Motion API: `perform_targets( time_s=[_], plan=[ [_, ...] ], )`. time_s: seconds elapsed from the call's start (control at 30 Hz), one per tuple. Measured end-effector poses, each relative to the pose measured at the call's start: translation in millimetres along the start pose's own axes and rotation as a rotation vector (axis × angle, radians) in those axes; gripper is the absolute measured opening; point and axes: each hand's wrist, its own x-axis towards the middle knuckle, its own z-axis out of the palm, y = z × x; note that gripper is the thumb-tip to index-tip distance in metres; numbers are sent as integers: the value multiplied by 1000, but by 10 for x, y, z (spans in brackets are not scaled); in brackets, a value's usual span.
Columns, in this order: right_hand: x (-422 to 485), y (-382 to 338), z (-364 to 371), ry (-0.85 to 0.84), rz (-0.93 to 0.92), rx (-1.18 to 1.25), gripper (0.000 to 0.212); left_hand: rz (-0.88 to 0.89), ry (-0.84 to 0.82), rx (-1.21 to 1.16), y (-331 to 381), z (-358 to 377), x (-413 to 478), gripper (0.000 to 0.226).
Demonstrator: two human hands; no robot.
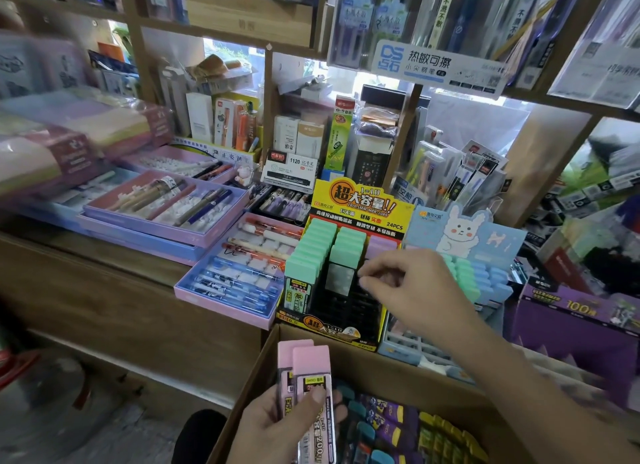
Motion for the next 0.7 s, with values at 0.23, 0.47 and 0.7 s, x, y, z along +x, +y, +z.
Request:
perform_targets(
  time_s=[0.23, 0.47, 0.7],
  plan=[
    [-484, 30, 322, -295, 154, 264, 10, 28, -40, 14, 18, 19, -20, 34],
    [-588, 32, 392, -388, 273, 441, 10, 54, -72, 75, 3, -5, -16, 38],
    [-484, 22, 245, -252, 270, 542, 6, -22, 31, 103, 36, 20, -19, 28]
  ],
)
